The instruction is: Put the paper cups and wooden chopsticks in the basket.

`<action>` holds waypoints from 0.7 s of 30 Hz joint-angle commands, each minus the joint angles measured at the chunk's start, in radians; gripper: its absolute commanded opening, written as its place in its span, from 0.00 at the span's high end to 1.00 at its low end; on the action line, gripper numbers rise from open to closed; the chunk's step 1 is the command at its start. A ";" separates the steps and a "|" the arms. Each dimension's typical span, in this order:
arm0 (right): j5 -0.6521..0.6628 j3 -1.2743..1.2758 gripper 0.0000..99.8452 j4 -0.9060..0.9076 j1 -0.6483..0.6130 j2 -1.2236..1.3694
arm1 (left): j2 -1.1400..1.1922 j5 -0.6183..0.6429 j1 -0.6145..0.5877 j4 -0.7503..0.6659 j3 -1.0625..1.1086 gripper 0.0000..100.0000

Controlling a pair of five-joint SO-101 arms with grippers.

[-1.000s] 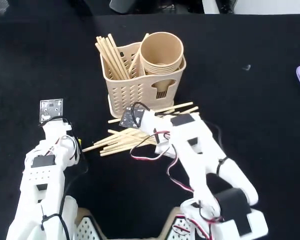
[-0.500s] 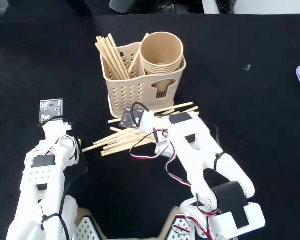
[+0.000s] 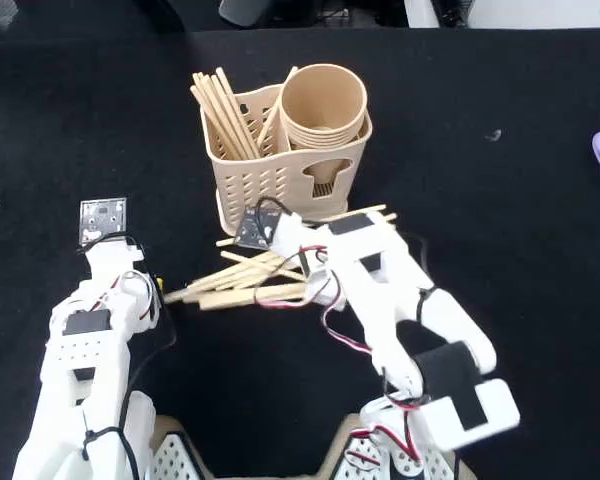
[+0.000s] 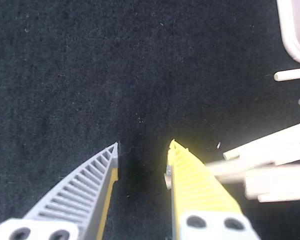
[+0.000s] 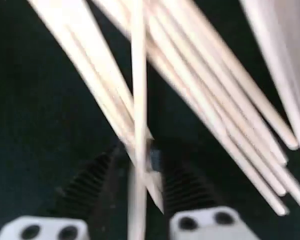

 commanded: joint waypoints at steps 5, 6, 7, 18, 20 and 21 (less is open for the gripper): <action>-0.031 0.038 0.99 0.138 -0.015 -0.272 | -0.008 -0.006 -0.001 -0.012 -0.005 0.84; -0.031 0.068 0.99 0.121 -0.015 -0.312 | -0.008 -0.006 -0.001 -0.012 -0.005 0.84; -0.031 0.101 0.99 0.103 -0.017 -0.346 | -0.008 -0.006 -0.001 -0.012 -0.005 0.84; -0.037 0.278 0.99 0.038 -0.021 -0.519 | -0.008 -0.006 -0.001 -0.012 -0.005 0.84; -0.044 0.265 0.99 0.089 -0.028 -0.581 | -0.008 -0.006 -0.001 -0.012 -0.005 0.84; -0.066 0.252 0.99 0.107 -0.025 -0.618 | -0.008 -0.006 -0.001 -0.012 -0.005 0.84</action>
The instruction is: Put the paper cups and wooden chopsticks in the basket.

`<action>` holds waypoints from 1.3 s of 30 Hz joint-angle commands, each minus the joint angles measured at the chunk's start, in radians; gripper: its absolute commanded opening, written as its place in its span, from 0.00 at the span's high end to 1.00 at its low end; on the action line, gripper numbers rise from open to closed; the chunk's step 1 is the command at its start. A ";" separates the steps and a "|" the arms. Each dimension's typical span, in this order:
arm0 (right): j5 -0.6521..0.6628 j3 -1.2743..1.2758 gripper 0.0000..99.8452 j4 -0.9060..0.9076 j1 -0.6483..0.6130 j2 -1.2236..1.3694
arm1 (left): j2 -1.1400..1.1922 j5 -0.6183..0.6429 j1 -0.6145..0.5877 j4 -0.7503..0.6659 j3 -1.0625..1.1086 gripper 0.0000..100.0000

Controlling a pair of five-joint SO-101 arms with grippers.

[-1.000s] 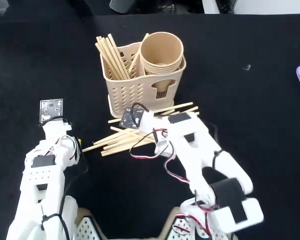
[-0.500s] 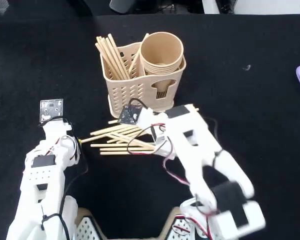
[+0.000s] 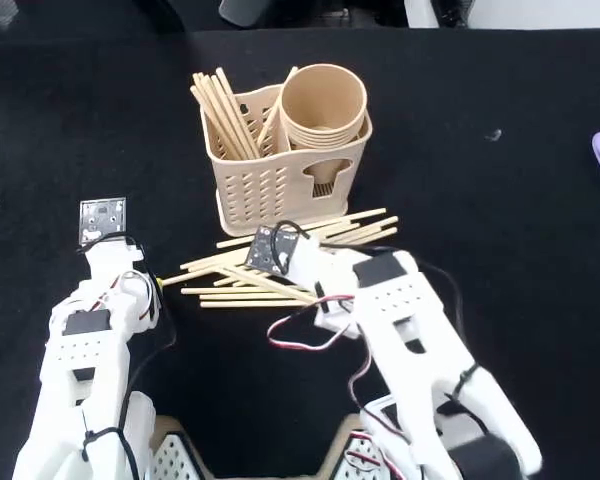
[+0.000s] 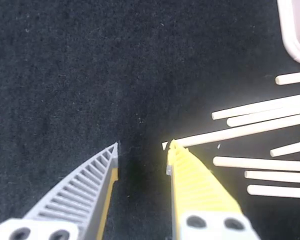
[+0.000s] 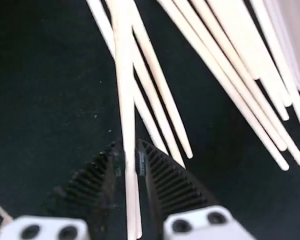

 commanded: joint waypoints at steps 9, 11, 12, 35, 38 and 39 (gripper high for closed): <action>-0.192 -0.170 0.99 0.133 -0.117 -0.450 | -0.008 -0.006 0.001 -0.012 -0.005 0.84; -0.256 -0.185 0.99 0.127 -0.161 -0.484 | -0.008 -0.006 0.001 -0.012 -0.005 0.84; -0.282 -0.191 0.99 0.120 -0.178 -0.495 | -0.008 -0.006 0.001 -0.012 -0.005 0.84; -0.624 -0.257 0.99 -0.898 -0.196 -0.272 | -0.008 -0.006 0.001 -0.011 -0.005 0.84; -0.626 -0.289 0.99 -1.043 -0.198 -0.182 | -0.008 -0.006 0.001 -0.011 -0.005 0.84; -0.626 -0.303 0.99 -1.077 -0.198 -0.153 | -0.008 -0.006 0.001 -0.011 -0.005 0.84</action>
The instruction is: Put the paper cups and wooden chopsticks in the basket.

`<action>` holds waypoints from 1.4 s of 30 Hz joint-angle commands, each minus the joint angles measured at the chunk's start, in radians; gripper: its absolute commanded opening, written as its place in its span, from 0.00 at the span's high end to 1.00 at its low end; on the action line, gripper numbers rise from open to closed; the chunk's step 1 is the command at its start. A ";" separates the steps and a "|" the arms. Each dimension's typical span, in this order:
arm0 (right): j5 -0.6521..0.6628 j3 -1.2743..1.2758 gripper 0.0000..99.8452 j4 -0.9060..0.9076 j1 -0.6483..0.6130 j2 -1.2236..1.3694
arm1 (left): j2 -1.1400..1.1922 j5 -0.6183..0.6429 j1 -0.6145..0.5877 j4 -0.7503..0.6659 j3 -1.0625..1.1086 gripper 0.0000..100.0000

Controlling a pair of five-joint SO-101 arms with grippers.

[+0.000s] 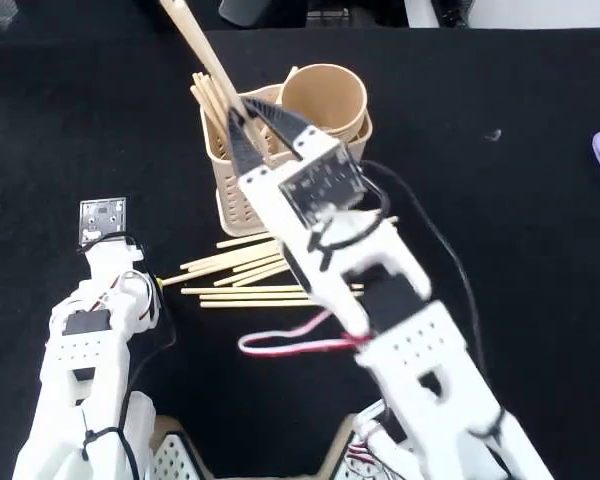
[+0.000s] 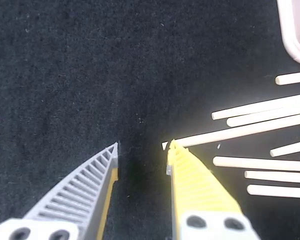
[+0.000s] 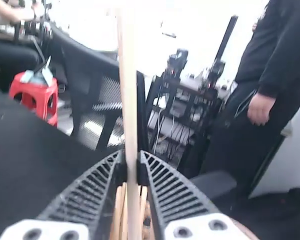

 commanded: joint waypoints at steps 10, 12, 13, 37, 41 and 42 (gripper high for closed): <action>-0.071 -0.159 0.99 -0.203 0.000 0.338 | -0.017 -0.006 0.001 -0.014 0.007 0.84; -0.127 -0.159 0.98 -0.198 0.028 0.355 | -0.017 -0.006 0.001 -0.014 0.007 0.84; -0.146 -0.157 0.97 -0.196 0.041 0.361 | -0.017 -0.006 0.001 -0.014 0.007 0.84; -0.026 -0.004 0.87 0.732 0.074 -0.194 | -0.015 -0.008 0.025 -0.014 0.008 0.84; 0.212 0.153 0.87 0.878 0.095 -0.231 | -0.015 -0.008 0.027 -0.014 0.008 0.84; 0.253 0.203 0.87 0.872 0.130 -0.231 | -0.015 -0.008 0.027 -0.014 0.008 0.84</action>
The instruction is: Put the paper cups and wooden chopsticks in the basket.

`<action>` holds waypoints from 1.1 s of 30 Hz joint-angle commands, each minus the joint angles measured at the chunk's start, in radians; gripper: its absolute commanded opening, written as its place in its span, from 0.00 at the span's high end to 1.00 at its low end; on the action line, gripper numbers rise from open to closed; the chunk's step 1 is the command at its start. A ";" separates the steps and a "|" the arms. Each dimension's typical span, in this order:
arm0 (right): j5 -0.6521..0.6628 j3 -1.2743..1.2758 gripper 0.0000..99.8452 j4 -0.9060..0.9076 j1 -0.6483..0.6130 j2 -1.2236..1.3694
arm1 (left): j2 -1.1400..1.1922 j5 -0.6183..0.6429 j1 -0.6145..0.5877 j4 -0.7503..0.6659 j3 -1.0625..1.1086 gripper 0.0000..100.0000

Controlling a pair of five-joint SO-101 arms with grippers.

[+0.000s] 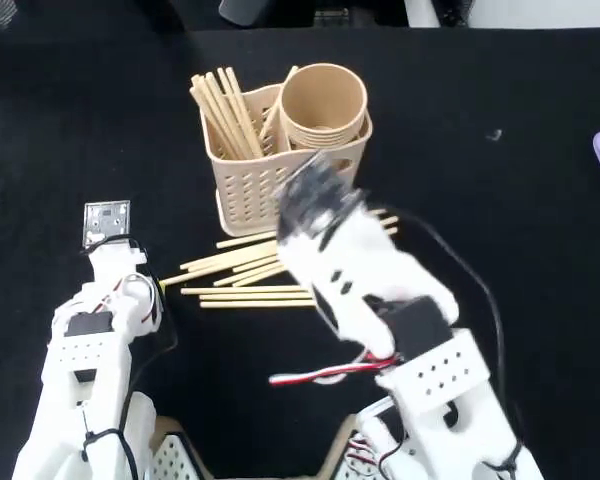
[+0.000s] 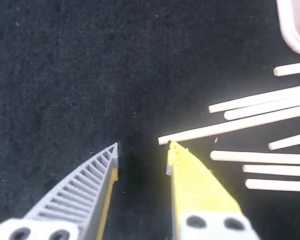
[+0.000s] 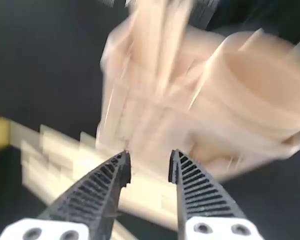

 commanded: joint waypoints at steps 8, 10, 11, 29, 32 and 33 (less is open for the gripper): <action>0.166 0.340 0.86 -0.315 0.431 0.045 | -0.015 -0.008 0.013 -0.014 -0.007 0.84; 0.163 0.361 0.86 -0.390 0.446 0.104 | -0.014 -0.008 0.013 -0.015 -0.008 0.84; 0.146 0.363 0.86 -0.428 0.450 0.139 | -0.014 -0.008 0.013 -0.015 -0.008 0.84; -0.410 -0.114 0.87 -0.677 0.482 1.007 | -0.014 -0.008 0.013 -0.015 -0.007 0.84; -0.419 -0.153 0.87 -0.601 0.482 1.012 | -0.014 -0.008 0.013 -0.015 -0.007 0.84; -0.420 -0.162 0.87 -0.575 0.482 1.013 | -0.014 -0.008 0.013 -0.015 -0.007 0.84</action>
